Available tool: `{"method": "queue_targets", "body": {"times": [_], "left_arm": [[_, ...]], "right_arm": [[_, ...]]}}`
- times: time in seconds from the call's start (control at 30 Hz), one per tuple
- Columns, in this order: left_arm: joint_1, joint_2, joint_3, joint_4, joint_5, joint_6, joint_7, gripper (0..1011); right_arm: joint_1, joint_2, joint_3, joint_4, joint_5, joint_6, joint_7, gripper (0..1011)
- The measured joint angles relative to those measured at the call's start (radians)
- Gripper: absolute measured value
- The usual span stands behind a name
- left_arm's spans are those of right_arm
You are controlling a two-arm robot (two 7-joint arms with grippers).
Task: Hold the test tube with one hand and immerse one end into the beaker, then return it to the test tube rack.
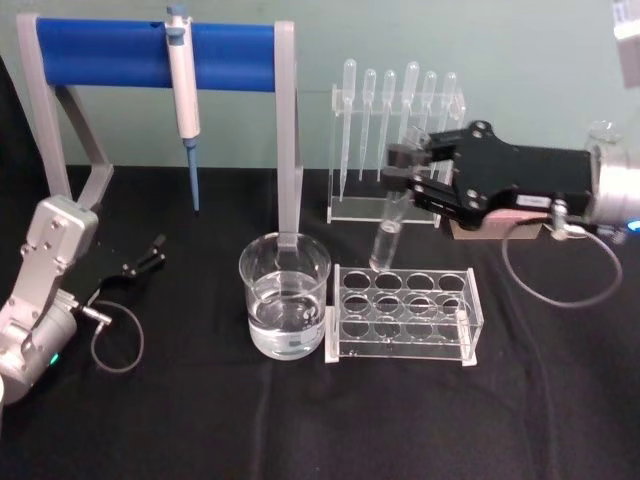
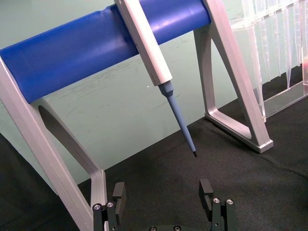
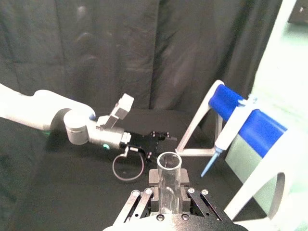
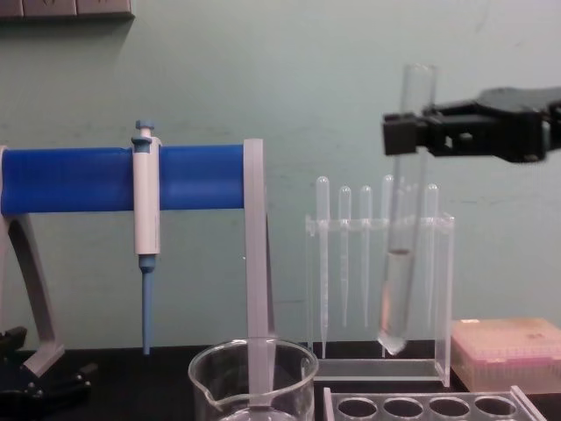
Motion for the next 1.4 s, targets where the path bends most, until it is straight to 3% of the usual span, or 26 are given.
{"method": "queue_targets", "body": {"times": [0.13,0.3,1.4], "left_arm": [[0.0,0.0,0.0,0.0,0.0,0.0,0.0,1000],[0.0,0.0,0.0,0.0,0.0,0.0,0.0,1000],[0.0,0.0,0.0,0.0,0.0,0.0,0.0,1000]], "right_arm": [[-0.045,0.025,0.014,-0.016,0.007,-0.018,-0.009,237],[-0.079,0.031,0.018,-0.018,-0.01,-0.041,-0.018,237],[-0.125,-0.064,0.029,0.123,-0.096,-0.096,-0.023,237]]}}
